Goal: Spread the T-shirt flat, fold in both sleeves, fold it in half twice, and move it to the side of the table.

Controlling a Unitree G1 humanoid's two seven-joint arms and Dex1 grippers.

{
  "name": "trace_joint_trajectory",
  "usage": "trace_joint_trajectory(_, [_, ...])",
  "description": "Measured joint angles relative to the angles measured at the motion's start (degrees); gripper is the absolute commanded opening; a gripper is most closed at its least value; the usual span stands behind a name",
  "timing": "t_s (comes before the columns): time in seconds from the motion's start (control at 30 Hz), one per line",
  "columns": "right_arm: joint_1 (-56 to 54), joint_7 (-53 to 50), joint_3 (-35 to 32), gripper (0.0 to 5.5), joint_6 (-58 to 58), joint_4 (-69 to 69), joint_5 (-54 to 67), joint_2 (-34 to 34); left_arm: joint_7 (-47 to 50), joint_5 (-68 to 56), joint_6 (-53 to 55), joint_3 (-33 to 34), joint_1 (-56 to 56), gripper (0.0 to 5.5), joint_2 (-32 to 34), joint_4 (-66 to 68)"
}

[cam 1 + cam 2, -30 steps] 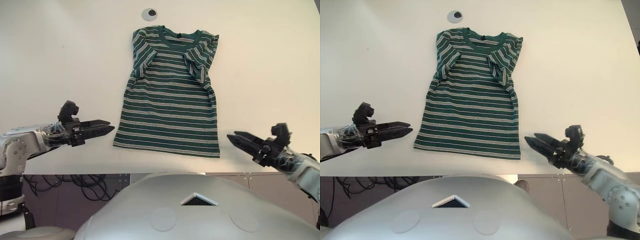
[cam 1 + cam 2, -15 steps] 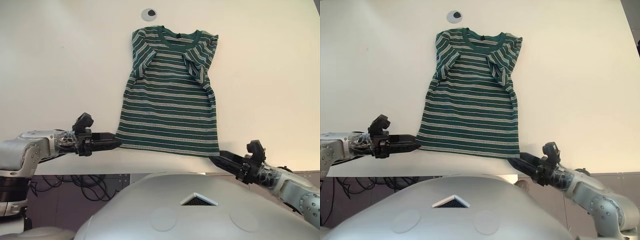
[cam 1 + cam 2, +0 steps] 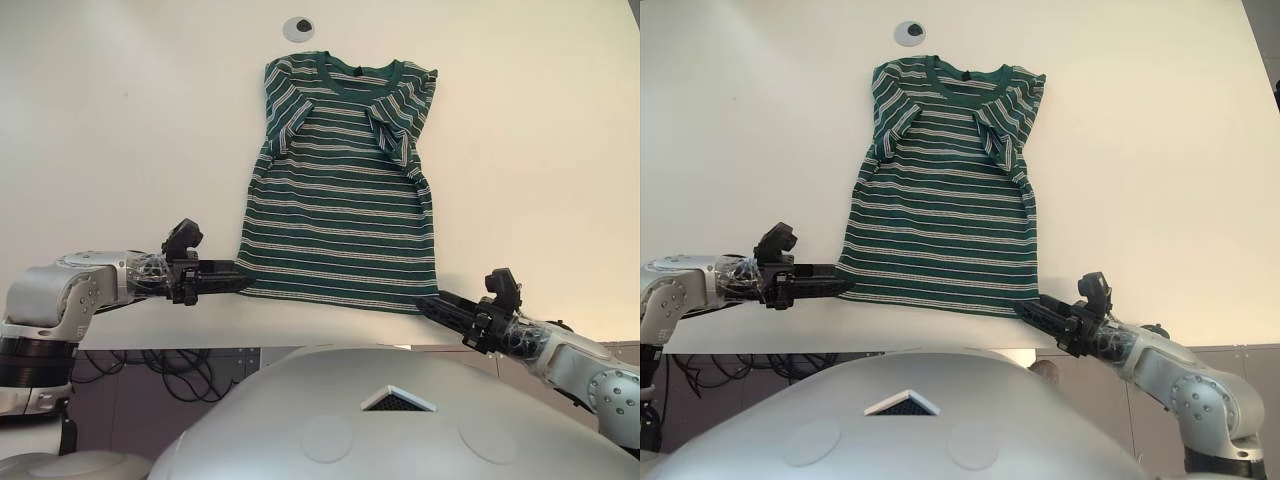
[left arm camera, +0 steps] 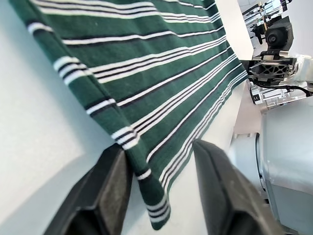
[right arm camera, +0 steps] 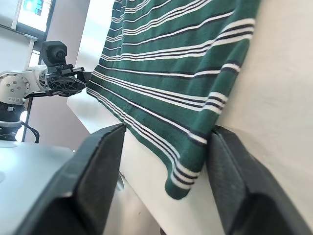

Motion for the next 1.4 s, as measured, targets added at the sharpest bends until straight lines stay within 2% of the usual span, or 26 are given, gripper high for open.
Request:
trace_joint_trajectory(0.17, [-0.7, -1.4, 0.5, 1.26, 0.8, 0.7, 0.4, -0.1, -0.1, 0.1, 0.5, -0.5, 0.1, 0.91, 0.7, 0.7])
trace_joint_trajectory(0.37, [-0.7, -1.3, 0.7, 0.51, 1.4, 0.3, 1.2, -0.4, -0.1, 0.7, 0.9, -0.6, 0.1, 0.12, 1.4, 0.9])
trace_joint_trajectory(0.5, [-0.9, -1.2, 0.4, 0.05, 0.9, 0.1, 2.2, -0.2, -0.9, 1.2, 1.0, -1.5, -1.1, 0.00, 1.8, 2.1])
trace_joint_trajectory(0.73, [-1.4, -0.4, 1.1, 0.05, -0.8, 0.2, 1.6, -0.4, -2.2, 0.3, 3.4, -2.3, -1.5, 0.00, 2.7, 0.0])
trace_joint_trajectory(0.9, [3.5, 2.6, 1.8, 0.05, 1.1, -2.1, 3.4, -0.8, -6.2, -0.7, 4.5, -2.2, 3.5, 0.00, 8.3, -4.0])
trace_joint_trajectory(1.03, [6.4, 4.6, 0.1, 0.05, 2.8, -4.4, 7.7, -2.9, -8.2, -1.3, 4.5, -1.6, 3.3, 0.00, 11.2, -4.8])
trace_joint_trajectory(1.23, [-4.2, 1.0, -5.2, 0.05, 4.3, -0.1, 17.9, -3.4, -8.8, -6.7, 10.4, -0.8, -10.7, 0.00, 8.6, -1.9])
trace_joint_trajectory(1.4, [-18.2, -2.1, -5.8, 0.05, 6.8, 7.1, 26.3, -7.9, -8.3, -7.6, 13.8, -3.1, -26.8, 0.00, 3.0, 7.6])
